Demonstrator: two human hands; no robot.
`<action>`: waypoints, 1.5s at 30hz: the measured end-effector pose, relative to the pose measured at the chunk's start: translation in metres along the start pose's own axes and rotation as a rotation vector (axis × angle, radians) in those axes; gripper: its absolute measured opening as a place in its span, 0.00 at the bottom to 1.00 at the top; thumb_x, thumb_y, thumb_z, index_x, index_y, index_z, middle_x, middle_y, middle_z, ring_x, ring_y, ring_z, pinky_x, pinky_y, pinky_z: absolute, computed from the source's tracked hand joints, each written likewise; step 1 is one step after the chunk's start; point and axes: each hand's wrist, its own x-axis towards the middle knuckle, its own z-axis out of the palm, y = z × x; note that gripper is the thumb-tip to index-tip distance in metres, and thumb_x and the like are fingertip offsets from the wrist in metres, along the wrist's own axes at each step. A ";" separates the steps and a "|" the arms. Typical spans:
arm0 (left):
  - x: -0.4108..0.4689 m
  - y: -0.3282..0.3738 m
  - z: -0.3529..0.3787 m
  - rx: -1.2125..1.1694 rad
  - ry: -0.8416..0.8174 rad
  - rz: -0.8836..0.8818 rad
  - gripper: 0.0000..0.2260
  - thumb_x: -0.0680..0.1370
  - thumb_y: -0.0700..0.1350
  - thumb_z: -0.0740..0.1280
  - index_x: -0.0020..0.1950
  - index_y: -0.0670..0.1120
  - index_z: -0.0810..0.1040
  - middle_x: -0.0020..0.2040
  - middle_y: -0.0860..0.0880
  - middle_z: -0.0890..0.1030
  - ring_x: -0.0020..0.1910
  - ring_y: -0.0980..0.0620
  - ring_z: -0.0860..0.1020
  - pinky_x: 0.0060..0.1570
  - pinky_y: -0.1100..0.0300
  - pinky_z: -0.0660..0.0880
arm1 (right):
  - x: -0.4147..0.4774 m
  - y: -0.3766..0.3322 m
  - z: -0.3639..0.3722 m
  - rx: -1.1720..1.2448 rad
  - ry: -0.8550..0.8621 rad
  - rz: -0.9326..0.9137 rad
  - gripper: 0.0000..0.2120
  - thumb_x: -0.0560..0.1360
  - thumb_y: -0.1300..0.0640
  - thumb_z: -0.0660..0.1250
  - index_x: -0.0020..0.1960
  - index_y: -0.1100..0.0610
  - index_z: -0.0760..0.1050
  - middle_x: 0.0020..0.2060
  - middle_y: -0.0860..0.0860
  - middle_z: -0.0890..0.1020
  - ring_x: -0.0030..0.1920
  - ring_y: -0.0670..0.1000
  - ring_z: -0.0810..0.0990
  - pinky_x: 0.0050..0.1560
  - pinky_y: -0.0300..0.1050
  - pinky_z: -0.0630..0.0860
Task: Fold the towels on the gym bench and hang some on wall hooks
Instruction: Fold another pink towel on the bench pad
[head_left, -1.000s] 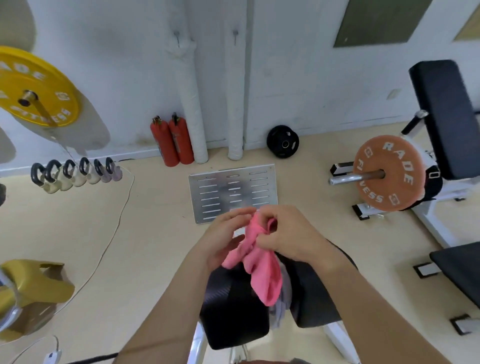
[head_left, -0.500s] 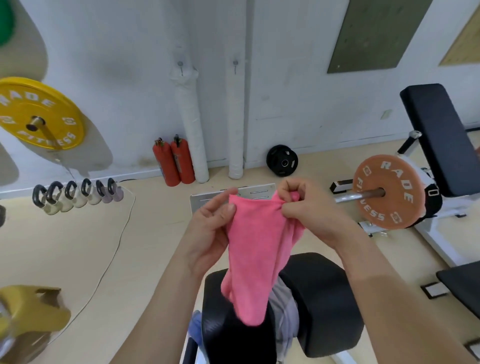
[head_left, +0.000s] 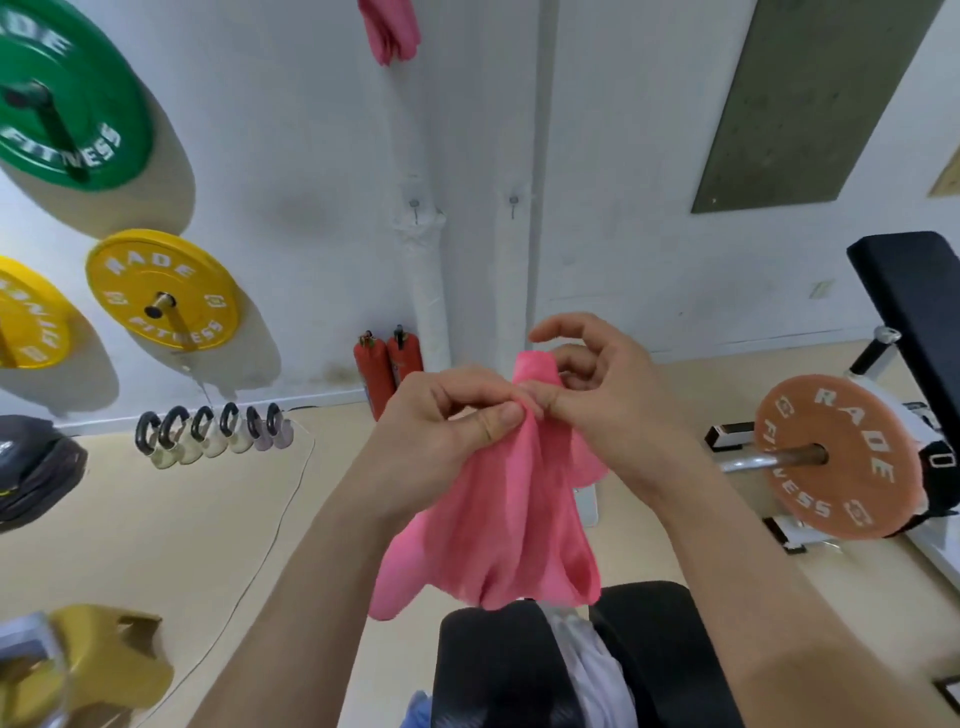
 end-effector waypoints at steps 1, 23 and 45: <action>0.001 0.001 0.001 -0.011 0.065 0.014 0.05 0.73 0.35 0.70 0.44 0.43 0.85 0.43 0.46 0.84 0.47 0.51 0.81 0.51 0.61 0.76 | 0.000 -0.002 0.004 0.066 0.033 0.023 0.14 0.69 0.67 0.74 0.50 0.53 0.78 0.35 0.50 0.84 0.38 0.48 0.82 0.43 0.40 0.78; -0.006 0.012 0.020 0.070 0.399 0.132 0.10 0.67 0.37 0.76 0.43 0.51 0.84 0.40 0.50 0.84 0.40 0.57 0.80 0.42 0.67 0.75 | -0.030 -0.026 0.002 -0.011 0.089 -0.028 0.07 0.71 0.61 0.73 0.40 0.50 0.83 0.36 0.46 0.86 0.39 0.43 0.85 0.43 0.33 0.79; 0.003 0.015 0.019 0.303 0.473 0.296 0.10 0.73 0.39 0.66 0.41 0.55 0.75 0.42 0.52 0.82 0.42 0.48 0.78 0.40 0.55 0.71 | -0.024 0.011 -0.028 -0.580 -0.065 -0.001 0.09 0.69 0.64 0.67 0.42 0.52 0.81 0.35 0.46 0.83 0.39 0.47 0.81 0.42 0.42 0.76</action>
